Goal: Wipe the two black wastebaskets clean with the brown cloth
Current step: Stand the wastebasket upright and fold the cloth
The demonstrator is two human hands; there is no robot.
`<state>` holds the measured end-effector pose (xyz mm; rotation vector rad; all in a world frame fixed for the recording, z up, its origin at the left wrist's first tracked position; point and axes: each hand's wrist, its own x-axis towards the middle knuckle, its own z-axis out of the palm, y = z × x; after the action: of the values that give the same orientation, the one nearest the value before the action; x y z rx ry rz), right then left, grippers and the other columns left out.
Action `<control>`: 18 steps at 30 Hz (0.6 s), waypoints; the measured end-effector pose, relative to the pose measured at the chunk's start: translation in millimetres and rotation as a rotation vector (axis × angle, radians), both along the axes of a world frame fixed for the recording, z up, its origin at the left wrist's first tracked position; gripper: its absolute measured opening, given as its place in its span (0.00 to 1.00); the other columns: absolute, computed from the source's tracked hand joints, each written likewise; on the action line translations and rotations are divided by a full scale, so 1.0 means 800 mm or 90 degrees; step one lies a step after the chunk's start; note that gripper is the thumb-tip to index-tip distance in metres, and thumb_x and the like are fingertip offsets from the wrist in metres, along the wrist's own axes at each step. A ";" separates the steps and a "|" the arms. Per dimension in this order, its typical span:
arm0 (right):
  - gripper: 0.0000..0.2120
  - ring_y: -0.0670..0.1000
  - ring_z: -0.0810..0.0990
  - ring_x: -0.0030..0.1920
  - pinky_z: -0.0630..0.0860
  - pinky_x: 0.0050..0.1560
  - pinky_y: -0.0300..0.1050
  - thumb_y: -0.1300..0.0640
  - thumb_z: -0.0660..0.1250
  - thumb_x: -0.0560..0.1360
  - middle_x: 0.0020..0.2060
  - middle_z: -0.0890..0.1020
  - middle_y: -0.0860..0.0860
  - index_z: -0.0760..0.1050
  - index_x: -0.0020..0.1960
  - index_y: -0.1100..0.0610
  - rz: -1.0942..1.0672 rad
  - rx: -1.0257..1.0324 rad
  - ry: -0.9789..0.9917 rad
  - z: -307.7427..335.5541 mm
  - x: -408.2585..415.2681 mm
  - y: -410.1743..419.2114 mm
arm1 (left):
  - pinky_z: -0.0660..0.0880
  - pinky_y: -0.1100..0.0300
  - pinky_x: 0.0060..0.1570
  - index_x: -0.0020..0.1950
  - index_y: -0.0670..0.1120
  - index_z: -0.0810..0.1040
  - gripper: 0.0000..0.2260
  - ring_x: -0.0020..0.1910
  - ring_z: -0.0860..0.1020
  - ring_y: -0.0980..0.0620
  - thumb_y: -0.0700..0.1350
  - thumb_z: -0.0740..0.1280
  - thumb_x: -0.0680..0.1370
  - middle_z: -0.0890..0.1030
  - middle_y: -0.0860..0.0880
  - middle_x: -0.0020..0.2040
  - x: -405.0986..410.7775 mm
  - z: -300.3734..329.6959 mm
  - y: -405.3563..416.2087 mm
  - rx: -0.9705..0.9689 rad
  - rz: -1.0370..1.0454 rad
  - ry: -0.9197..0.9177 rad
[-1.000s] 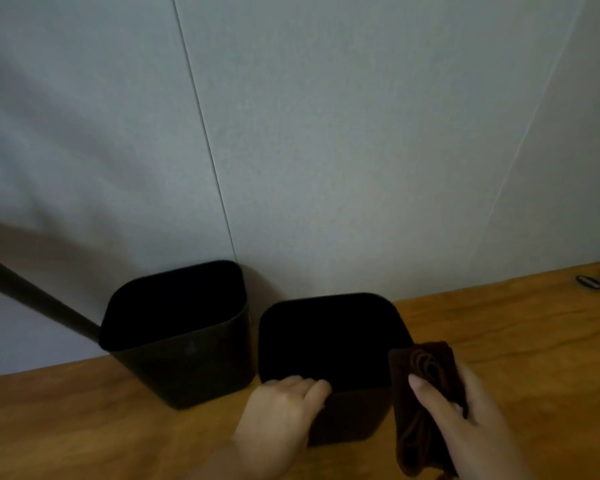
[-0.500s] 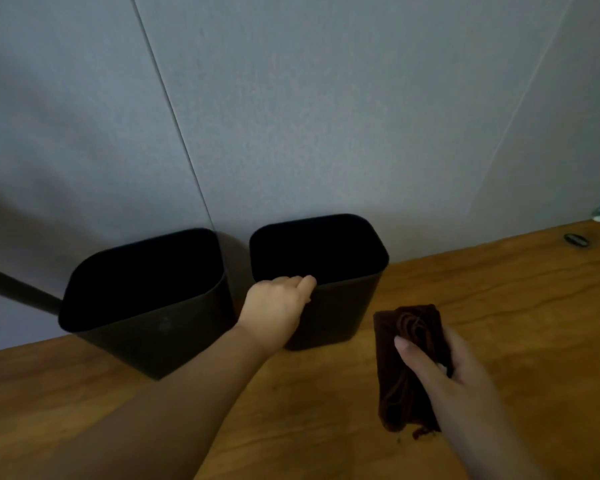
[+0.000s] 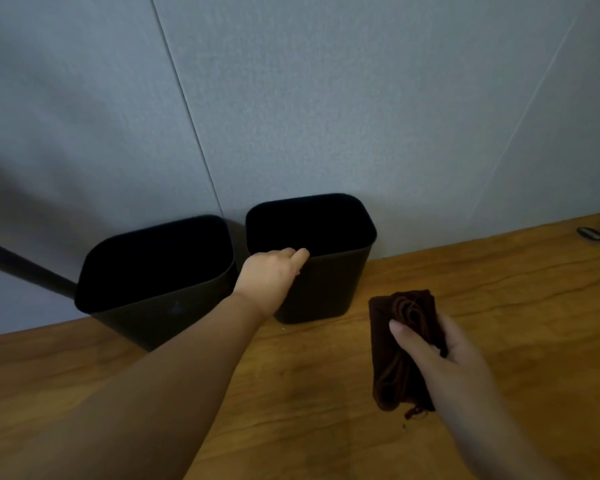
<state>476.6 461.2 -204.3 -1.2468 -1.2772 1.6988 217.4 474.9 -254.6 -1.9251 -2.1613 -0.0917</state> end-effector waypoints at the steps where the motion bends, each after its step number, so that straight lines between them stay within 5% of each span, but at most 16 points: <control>1: 0.07 0.43 0.84 0.37 0.77 0.32 0.37 0.55 0.70 0.74 0.37 0.85 0.42 0.78 0.47 0.43 0.000 -0.003 0.000 0.000 -0.002 -0.001 | 0.76 0.59 0.36 0.62 0.51 0.69 0.11 0.39 0.76 0.54 0.44 0.62 0.80 0.77 0.52 0.46 -0.002 0.002 0.000 -0.009 0.001 -0.004; 5: 0.08 0.46 0.85 0.39 0.77 0.31 0.38 0.53 0.70 0.73 0.40 0.86 0.46 0.79 0.51 0.45 0.005 -0.024 -0.005 0.006 -0.007 -0.001 | 0.77 0.57 0.54 0.70 0.50 0.65 0.18 0.54 0.77 0.52 0.47 0.61 0.81 0.78 0.49 0.59 0.008 0.014 -0.006 -0.009 0.017 -0.072; 7: 0.09 0.48 0.85 0.40 0.78 0.34 0.41 0.52 0.71 0.73 0.40 0.86 0.46 0.79 0.53 0.45 0.013 -0.028 -0.008 0.010 -0.009 0.000 | 0.67 0.56 0.68 0.74 0.48 0.62 0.23 0.68 0.70 0.51 0.49 0.62 0.80 0.71 0.49 0.70 0.023 0.028 -0.020 0.028 0.017 -0.100; 10: 0.10 0.45 0.85 0.38 0.77 0.33 0.39 0.51 0.72 0.71 0.40 0.86 0.46 0.78 0.52 0.45 0.032 -0.009 -0.016 0.022 -0.015 -0.001 | 0.71 0.59 0.64 0.71 0.51 0.68 0.19 0.64 0.72 0.56 0.49 0.62 0.80 0.73 0.53 0.66 0.054 0.062 -0.058 0.085 0.032 -0.194; 12: 0.12 0.43 0.84 0.38 0.76 0.30 0.36 0.48 0.72 0.68 0.43 0.85 0.46 0.77 0.51 0.43 0.048 0.013 -0.025 0.031 -0.021 -0.006 | 0.76 0.63 0.55 0.63 0.55 0.73 0.12 0.54 0.76 0.62 0.51 0.62 0.80 0.77 0.58 0.57 0.079 0.086 -0.089 0.065 0.068 -0.377; 16: 0.19 0.42 0.83 0.42 0.78 0.38 0.39 0.38 0.67 0.62 0.44 0.84 0.43 0.76 0.52 0.41 0.125 0.070 -0.037 0.054 -0.040 -0.025 | 0.76 0.68 0.44 0.59 0.57 0.74 0.16 0.49 0.79 0.62 0.63 0.60 0.76 0.80 0.58 0.52 0.120 0.140 -0.133 -0.059 0.168 -1.050; 18: 0.20 0.42 0.83 0.44 0.78 0.39 0.38 0.38 0.65 0.61 0.46 0.83 0.43 0.76 0.53 0.40 0.161 0.091 -0.036 0.065 -0.051 -0.037 | 0.76 0.71 0.37 0.63 0.57 0.72 0.18 0.47 0.80 0.60 0.61 0.60 0.76 0.80 0.56 0.53 0.123 0.149 -0.145 -0.027 0.199 -1.152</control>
<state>435.9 431.9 -152.1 -1.0934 -1.6184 1.7176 315.8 358.6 -135.7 -1.3666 -3.1235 -2.4864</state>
